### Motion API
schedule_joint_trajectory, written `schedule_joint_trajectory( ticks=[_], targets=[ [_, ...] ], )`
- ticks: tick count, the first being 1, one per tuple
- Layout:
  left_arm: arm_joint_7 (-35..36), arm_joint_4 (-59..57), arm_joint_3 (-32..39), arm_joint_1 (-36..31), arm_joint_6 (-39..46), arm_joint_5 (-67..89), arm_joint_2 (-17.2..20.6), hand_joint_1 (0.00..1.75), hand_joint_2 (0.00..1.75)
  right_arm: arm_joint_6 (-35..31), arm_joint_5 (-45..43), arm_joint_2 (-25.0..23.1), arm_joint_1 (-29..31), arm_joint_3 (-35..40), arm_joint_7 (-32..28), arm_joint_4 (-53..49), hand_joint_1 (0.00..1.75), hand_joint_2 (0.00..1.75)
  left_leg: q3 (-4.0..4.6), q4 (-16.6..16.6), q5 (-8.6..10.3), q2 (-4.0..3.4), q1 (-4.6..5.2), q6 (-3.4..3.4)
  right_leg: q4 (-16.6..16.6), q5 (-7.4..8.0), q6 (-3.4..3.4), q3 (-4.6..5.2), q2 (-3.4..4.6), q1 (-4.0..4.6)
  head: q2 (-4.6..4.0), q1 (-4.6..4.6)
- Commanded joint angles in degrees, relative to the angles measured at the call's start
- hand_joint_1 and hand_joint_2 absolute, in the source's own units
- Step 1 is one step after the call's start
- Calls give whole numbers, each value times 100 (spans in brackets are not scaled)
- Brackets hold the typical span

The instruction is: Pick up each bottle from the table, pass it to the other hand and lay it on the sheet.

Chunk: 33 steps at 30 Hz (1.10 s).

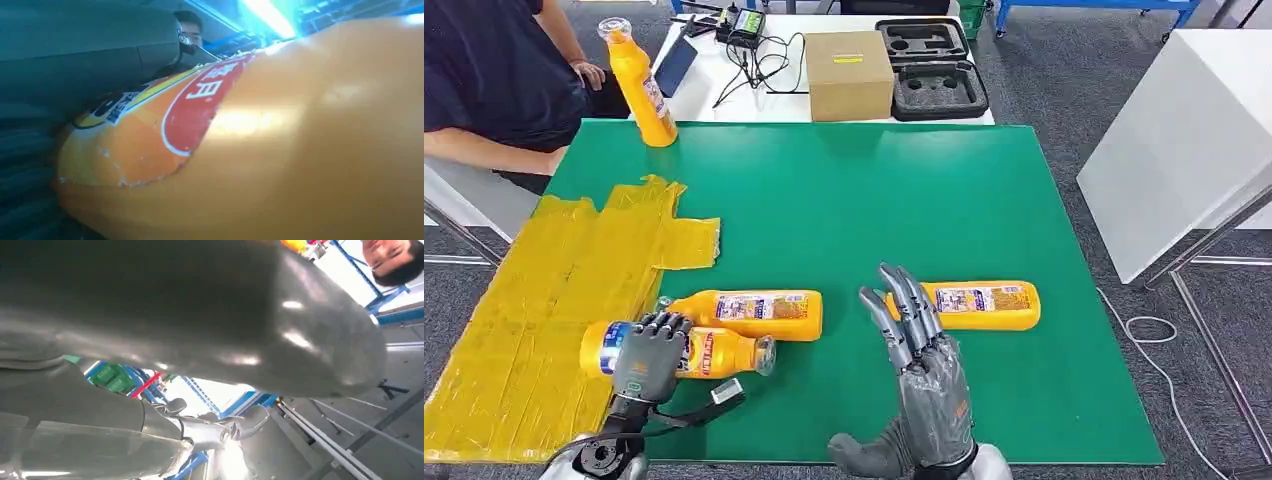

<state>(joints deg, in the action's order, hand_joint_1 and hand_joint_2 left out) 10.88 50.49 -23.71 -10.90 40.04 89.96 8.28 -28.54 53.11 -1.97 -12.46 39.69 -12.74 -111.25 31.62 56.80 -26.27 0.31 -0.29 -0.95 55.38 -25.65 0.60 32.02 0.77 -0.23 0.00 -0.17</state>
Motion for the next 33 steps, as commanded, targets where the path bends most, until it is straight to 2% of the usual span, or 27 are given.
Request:
schedule_joint_trajectory(
  ticks=[1, 3, 4, 5, 6, 7, 22, 33],
  targets=[
    [-46, -1232, -795, -868, -4, 4, -125, 168, 175, -139, 42, 220, -36, -42, 82, -91, 0, 0, -4, -3, 2, 12, 1, 2, -4, -2, 1, -9, -16, -1, 0, 2],
    [-57, -1354, -796, -959, -4, 4, -145, 150, 175, -166, 43, 232, -47, -44, 83, -92, 0, 0, -11, -3, -1, 12, 1, 3, -5, -5, 1, -18, -20, 0, 0, 2],
    [-114, -1476, -769, -1023, -4, 4, -191, 47, 175, -190, 51, 239, -56, -44, 96, -86, 0, 0, -7, -3, 0, 13, -1, 3, -5, -4, 1, -14, -19, 1, 0, 2],
    [-142, -1601, -681, -1070, -4, 4, -228, 0, 175, -229, 71, 246, -62, -32, 126, -89, 0, 0, -16, -3, -2, 19, 0, 5, -5, -8, 1, -24, -28, 1, -2, 0],
    [-185, -1687, -626, -1095, -4, 4, -264, 0, 175, -240, 74, 250, -60, -26, 137, -93, 0, 0, -11, -4, 1, 20, 1, 4, -5, -6, 1, -19, -28, -1, 0, 0],
    [-283, -2046, -635, -1225, -4, 4, -328, 0, 0, -249, 93, 261, -52, -15, 184, -99, 0, 0, -10, -3, 1, 16, 0, 4, -6, -4, 0, -17, -23, 1, 0, 2],
    [-430, -2236, -574, -1381, -4, 4, -493, 0, 0, -252, 122, 250, -23, -39, 283, -101, 0, 0, -14, -3, 2, 8, 3, -2, -4, -3, 1, -22, -15, -2, 0, 0],
    [-649, -2011, -185, -1313, -4, -10, -586, 0, 0, -250, 162, 208, 2, -59, 322, -88, 0, 0, -7, 1, 2, 5, 1, -1, -3, -1, 1, -14, -14, 0, 0, 0]
  ],
)
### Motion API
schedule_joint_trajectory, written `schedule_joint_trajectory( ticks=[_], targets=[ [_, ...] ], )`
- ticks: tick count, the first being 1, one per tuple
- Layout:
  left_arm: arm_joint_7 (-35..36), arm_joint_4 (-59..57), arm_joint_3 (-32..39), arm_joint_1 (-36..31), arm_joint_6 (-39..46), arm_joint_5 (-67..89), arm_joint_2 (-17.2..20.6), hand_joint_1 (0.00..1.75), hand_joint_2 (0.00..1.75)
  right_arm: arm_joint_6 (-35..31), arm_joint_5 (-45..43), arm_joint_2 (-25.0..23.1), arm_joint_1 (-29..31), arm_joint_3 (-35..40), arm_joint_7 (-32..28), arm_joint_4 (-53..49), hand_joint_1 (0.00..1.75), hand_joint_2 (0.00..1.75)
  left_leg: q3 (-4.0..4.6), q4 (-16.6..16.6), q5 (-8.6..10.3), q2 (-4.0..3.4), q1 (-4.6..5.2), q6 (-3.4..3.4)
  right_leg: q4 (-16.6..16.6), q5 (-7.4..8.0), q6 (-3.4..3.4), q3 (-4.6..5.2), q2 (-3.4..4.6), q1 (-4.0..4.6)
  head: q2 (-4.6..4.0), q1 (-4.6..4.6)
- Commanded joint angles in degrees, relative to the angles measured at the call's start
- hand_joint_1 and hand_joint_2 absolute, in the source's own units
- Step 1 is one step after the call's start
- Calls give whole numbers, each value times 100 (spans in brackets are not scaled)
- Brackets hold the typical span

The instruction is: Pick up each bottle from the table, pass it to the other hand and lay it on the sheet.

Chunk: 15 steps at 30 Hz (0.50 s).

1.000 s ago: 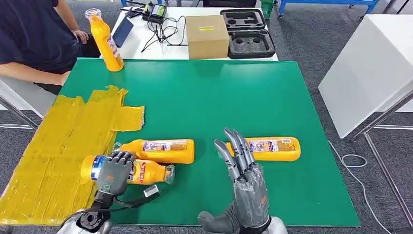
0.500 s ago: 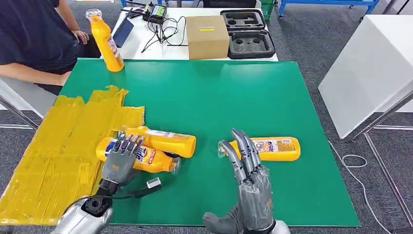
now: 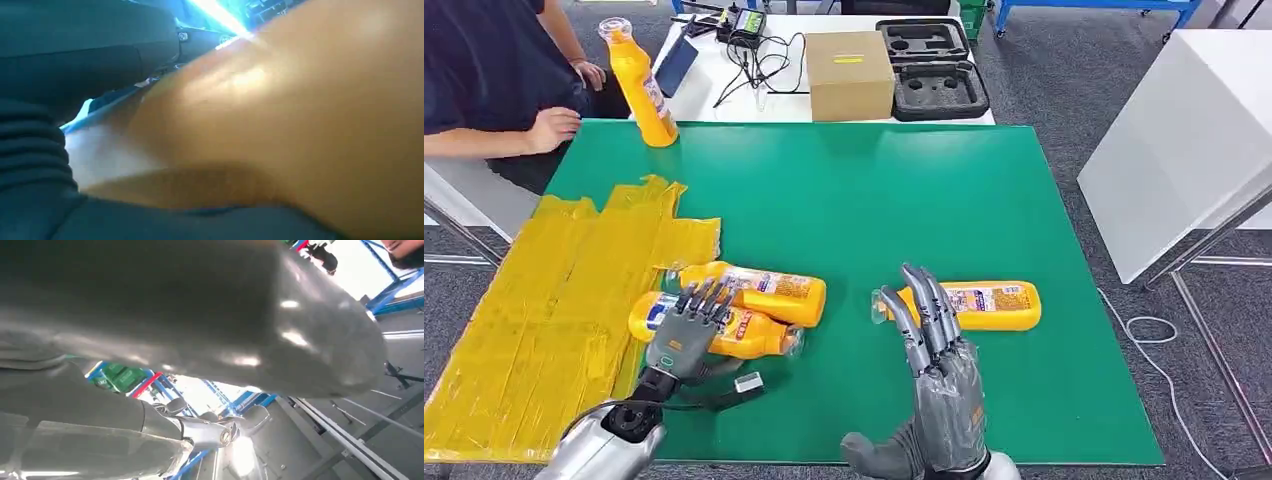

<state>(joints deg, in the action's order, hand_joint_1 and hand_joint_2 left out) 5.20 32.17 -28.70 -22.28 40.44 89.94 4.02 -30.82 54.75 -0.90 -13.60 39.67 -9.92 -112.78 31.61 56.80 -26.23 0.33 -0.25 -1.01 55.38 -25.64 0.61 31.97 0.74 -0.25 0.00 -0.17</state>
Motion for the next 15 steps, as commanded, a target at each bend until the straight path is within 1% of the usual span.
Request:
schedule_joint_trajectory(
  ticks=[1, 3, 5, 8, 9, 11, 13, 14, 15],
  targets=[
    [-149, -164, 377, -190, -44, -67, -172, 0, 0, -29, -3, 95, 119, -59, 39, 72, 0, 0, -6, 0, -1, 6, -1, 5, -2, -3, 0, -10, -12, 1, 0, 0],
    [-275, 217, 677, -75, -44, -52, -178, 0, 0, -41, -18, 92, 119, -61, 33, 84, 0, 0, -5, 1, -2, 1, -2, 5, -2, -2, 0, -8, -7, 2, 0, 0],
    [-584, 792, 1207, 80, -44, -85, -226, 0, 0, -66, -7, 81, 112, -68, 33, 111, 0, 0, -1, 1, -1, 2, -1, 3, -1, -1, 0, -3, -7, 1, 0, 0],
    [-1403, 2059, 2284, 397, -44, -520, -429, 0, 0, -109, -11, 71, 85, -83, 61, 123, 0, 0, 5, 4, -2, 2, -2, 3, 1, -2, 0, 2, -8, 2, 0, 0],
    [-1597, 2311, 2529, 445, -44, -631, -499, 0, 0, -96, -5, 66, 80, -89, 65, 112, 0, 0, 1, 5, -4, 6, -3, 4, 1, -5, 0, -4, -13, 3, 0, 0],
    [-1597, 2311, 2529, 445, -44, -631, -499, 0, 0, -96, -5, 66, 80, -89, 65, 112, 0, 0, 6, 5, -1, 2, -3, 3, 0, -1, 0, 2, -7, 3, 0, 0],
    [-1597, 2311, 2529, 445, -44, -631, -499, 0, 0, -96, -5, 66, 80, -89, 65, 112, 0, 0, -7, 2, -5, -5, -2, 5, -1, -3, 0, -8, -3, 2, 0, 0],
    [-1686, 2464, 3001, 393, -44, -634, -526, 0, 0, -69, -106, 84, 140, -57, -3, 143, 0, 0, -4, 1, -3, -2, -2, 4, -2, -2, 0, -7, -4, 2, 0, 0],
    [-2069, 2636, 3374, 374, -44, -592, -577, 0, 0, -72, -134, 64, 158, -71, -32, 186, 0, 0, -11, 0, -5, -4, -1, 6, -2, -3, -1, -12, -4, 2, 0, 0]
  ],
)
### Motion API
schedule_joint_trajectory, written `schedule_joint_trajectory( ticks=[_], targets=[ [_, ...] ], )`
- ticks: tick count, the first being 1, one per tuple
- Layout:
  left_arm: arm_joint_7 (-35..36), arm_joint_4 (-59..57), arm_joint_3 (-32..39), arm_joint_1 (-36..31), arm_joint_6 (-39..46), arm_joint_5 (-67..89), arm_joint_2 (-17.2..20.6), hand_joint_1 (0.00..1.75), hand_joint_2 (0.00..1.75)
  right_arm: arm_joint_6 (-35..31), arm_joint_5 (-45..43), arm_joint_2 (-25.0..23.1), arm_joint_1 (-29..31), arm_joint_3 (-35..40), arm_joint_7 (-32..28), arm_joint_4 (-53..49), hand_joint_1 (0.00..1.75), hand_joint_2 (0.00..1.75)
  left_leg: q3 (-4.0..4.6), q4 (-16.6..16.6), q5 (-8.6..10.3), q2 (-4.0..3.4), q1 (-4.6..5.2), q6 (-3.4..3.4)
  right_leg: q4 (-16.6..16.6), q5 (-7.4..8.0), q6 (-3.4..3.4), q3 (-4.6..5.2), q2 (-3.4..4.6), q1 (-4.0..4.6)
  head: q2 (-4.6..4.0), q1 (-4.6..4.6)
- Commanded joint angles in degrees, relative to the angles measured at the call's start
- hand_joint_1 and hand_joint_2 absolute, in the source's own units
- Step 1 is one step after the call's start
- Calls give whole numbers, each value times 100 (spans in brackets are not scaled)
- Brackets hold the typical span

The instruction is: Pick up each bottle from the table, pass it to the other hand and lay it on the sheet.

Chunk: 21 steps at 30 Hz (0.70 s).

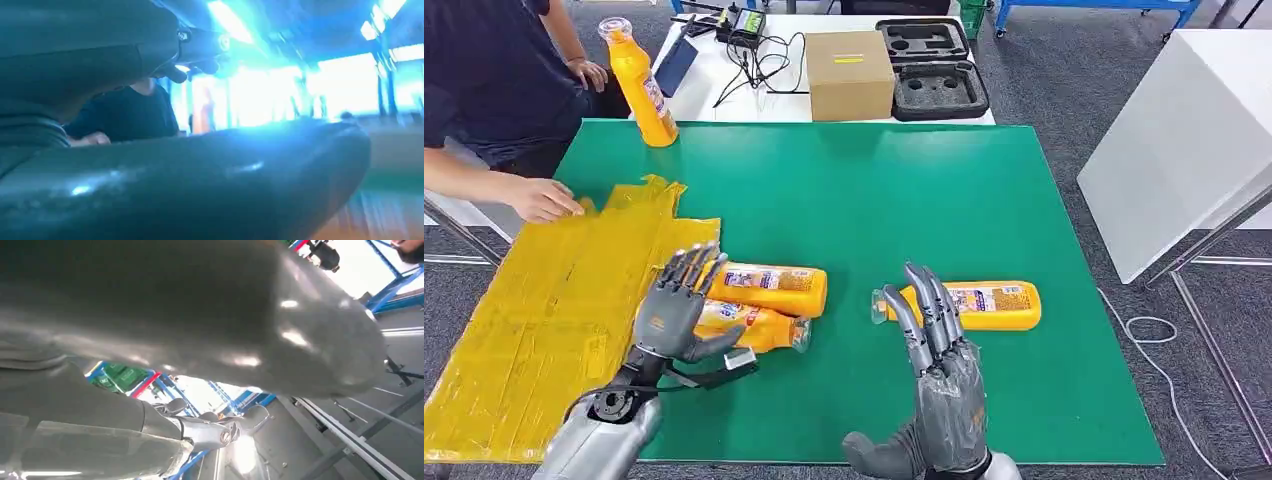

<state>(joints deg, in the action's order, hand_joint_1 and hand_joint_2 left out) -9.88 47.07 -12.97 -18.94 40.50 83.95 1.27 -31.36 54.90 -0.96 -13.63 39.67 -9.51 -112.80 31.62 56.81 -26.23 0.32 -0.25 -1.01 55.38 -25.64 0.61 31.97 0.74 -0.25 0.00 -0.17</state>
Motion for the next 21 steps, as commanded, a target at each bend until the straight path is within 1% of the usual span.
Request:
schedule_joint_trajectory(
  ticks=[1, 2, 4, 5, 6, 7, 10, 11, 12, 14, 15, 16, 17, 19, 21],
  targets=[
    [-945, 1286, 2225, -15, -50, -44, -434, 0, 0, 1, -177, 50, 178, -84, -98, 215, 0, 0, -4, 3, -3, -9, -4, 7, 0, 0, -2, -4, 2, 4, 0, 0],
    [-1447, 1497, 2704, -75, -50, -177, -616, 0, 0, 24, -190, 26, 180, -95, -120, 230, 0, 0, -4, 7, -6, -11, -7, 10, 3, -1, -3, -5, 2, 7, 0, 0],
    [-2261, 1586, 3306, -205, -50, -708, -864, 0, 0, 28, -204, 2, 179, -108, -142, 240, 0, 0, 7, 9, -2, -1, -9, 7, 1, 1, -2, 3, -7, 10, 0, 0],
    [-2480, 1683, 3438, -235, -50, -915, -917, 0, 0, 31, -200, -6, 174, -113, -139, 241, 0, 0, 6, 6, 0, 1, -9, 5, -1, 2, -1, 2, -7, 9, 0, 2],
    [-2732, 1720, 3443, -245, -50, -1406, -936, 0, 0, 17, -202, -10, 160, -116, -140, 235, 0, 0, 1, 8, -2, 2, -7, 7, 3, -2, -1, -2, -10, 7, 0, -2],
    [-2819, 1722, 3379, -249, -50, -1736, -891, 0, 0, 13, -198, -15, 154, -121, -140, 235, 0, 0, 1, 6, -2, -3, -7, 5, 0, 0, -1, -1, -3, 7, 0, 0],
    [-2819, 1722, 3379, -249, -50, -1736, -891, 0, 0, 13, -198, -15, 154, -121, -140, 235, 0, 0, -16, 1, -6, -2, -3, 7, -2, -6, -1, -17, -10, 4, 0, 0],
    [-2830, 1890, 3110, -145, -50, -2303, -782, 0, 0, 24, -173, -29, 128, -146, -103, 227, 0, 0, -9, 0, -2, -3, -5, 5, -4, -1, -1, -9, -5, 6, 0, 2],
    [-2782, 2146, 2714, 9, -50, -3034, -588, 0, 0, 69, -151, -66, 116, -192, -65, 229, 0, 0, -17, 0, -5, -2, -3, 7, -2, -6, -1, -17, -9, 4, 0, 0],
    [-2358, 2827, 2084, 363, -81, -3831, -188, 0, 0, 158, -112, -135, 107, -290, -44, 231, 0, 0, -8, 0, -4, -6, -5, 6, -3, -2, -1, -9, -1, 5, 0, 2],
    [-2210, 3192, 1930, 535, -134, -4119, -50, 0, 0, 201, -106, -161, 104, -336, -50, 240, 0, 0, -14, -1, -6, -5, -2, 7, -1, -6, -1, -14, -4, 3, 0, -2],
    [-2127, 3544, 1873, 696, -264, -4423, 15, 0, 0, 230, -71, -187, 105, -391, -36, 269, 0, 0, -9, 1, -9, -22, -5, 8, 0, -2, -2, -5, 15, 5, 0, 2],
    [-2123, 3753, 1858, 806, -309, -4551, 36, 0, 0, 265, -33, -226, 112, -455, -6, 294, 0, 0, -3, 1, -7, -24, -6, 6, 0, 1, -2, -1, 18, 6, -2, 2],
    [-2106, 4096, 1835, 1027, -441, -4835, 12, 0, 0, 355, 122, -326, 103, -615, 42, 334, 0, 0, -21, 1, -16, -32, -6, 10, 2, -7, -3, -15, 22, 6, 0, 0],
    [-2174, 4434, 1801, 1274, -543, -5045, -22, 0, 0, 410, 261, -393, 90, -829, 42, 356, 0, 0, -3, -3, -3, -8, -4, 5, -2, -2, -1, -1, 3, 4, 0, 2]
  ],
)
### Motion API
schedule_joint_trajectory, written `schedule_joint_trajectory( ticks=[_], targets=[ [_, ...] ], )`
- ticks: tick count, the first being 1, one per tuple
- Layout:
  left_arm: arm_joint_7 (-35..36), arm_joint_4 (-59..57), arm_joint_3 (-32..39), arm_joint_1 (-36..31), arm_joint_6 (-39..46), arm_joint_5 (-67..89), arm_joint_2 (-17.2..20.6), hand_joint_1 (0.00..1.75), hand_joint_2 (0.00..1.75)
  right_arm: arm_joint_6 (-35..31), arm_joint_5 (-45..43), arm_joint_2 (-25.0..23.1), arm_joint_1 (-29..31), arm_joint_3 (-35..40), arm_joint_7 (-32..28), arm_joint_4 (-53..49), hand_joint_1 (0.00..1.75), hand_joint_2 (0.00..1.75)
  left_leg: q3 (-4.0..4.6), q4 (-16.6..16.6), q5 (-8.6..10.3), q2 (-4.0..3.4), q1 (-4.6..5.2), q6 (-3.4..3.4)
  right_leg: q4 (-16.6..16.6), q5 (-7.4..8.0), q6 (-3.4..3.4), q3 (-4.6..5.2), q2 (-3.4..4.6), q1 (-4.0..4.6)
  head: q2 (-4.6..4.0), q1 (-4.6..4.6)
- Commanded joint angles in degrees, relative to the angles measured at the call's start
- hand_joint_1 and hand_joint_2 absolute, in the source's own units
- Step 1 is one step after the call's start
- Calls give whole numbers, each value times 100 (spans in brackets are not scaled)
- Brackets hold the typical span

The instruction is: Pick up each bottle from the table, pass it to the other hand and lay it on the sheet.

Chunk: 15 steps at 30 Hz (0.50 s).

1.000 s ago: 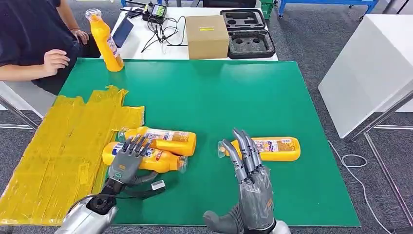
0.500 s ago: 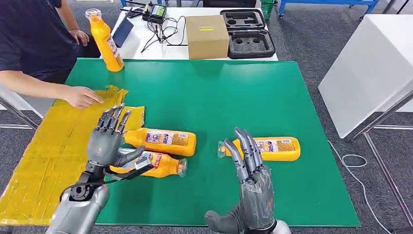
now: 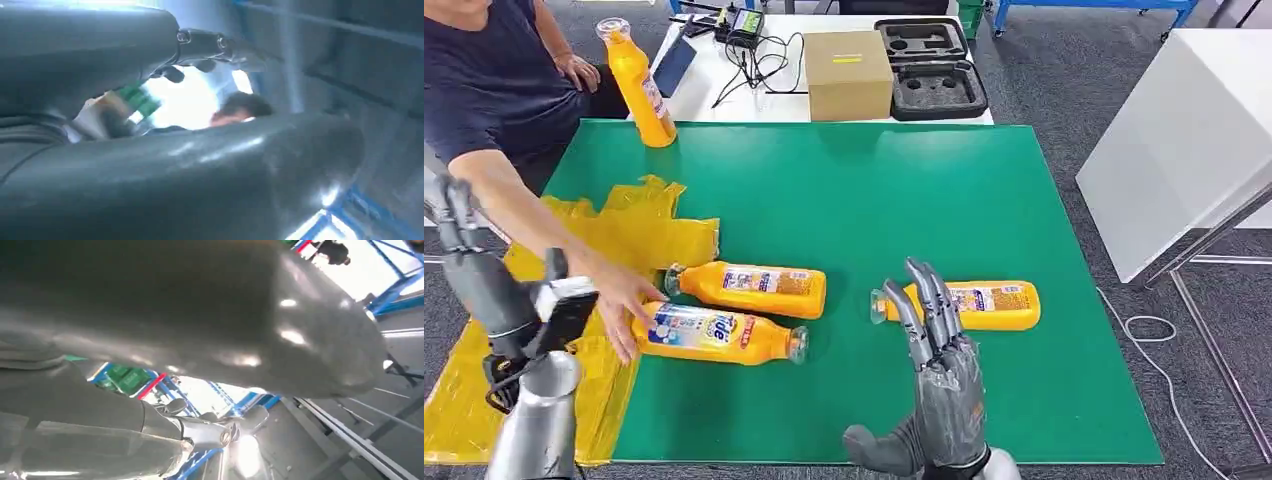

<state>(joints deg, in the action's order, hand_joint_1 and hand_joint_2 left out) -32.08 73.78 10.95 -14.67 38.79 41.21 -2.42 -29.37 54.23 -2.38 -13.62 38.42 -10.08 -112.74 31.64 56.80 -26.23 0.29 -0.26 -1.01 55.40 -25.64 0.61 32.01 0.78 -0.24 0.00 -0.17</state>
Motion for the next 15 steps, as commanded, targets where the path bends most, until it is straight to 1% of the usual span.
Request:
schedule_joint_trajectory(
  ticks=[1, 4, 5, 8, 9, 15],
  targets=[
    [4, 1914, -596, 944, -436, -909, 308, 0, 0, 301, 325, -279, 103, -845, 99, 351, 0, 0, -17, -3, -8, -3, -2, 7, -4, -7, -2, -17, -4, 2, 0, 0],
    [-51, 2042, -657, 990, -414, -865, 269, 0, 0, 449, 440, -373, 152, -1175, 157, 413, 0, 0, -12, 0, -7, -4, -3, 4, -6, -2, 0, -15, -1, 4, 0, 0],
    [-33, 2052, -690, 983, -457, -891, 254, 0, 0, 562, 545, -423, 192, -1334, 204, 488, 0, 175, -4, -1, -2, 3, -3, 3, -6, 0, 1, -9, -8, 3, 0, 2],
    [55, 1931, -752, 850, -672, -1056, 183, 0, 0, 712, 690, -510, 316, -1595, 254, 698, 0, 175, -7, -3, 1, 9, 0, 4, -8, 1, 0, -13, -12, 2, 0, 0],
    [142, 1821, -770, 743, -928, -1266, 159, 0, 0, 878, 801, -563, 370, -1678, 318, 801, 0, 175, -11, -4, 1, 10, 0, 6, -9, 1, 0, -18, -16, 3, 0, 0],
    [140, 1777, -773, 682, -927, -1263, 131, 0, 0, 872, 802, -579, 403, -1708, 318, 854, 0, 175, -9, -3, 3, 15, 0, 2, -8, 3, 3, -14, -18, 1, 0, 0]
  ],
)
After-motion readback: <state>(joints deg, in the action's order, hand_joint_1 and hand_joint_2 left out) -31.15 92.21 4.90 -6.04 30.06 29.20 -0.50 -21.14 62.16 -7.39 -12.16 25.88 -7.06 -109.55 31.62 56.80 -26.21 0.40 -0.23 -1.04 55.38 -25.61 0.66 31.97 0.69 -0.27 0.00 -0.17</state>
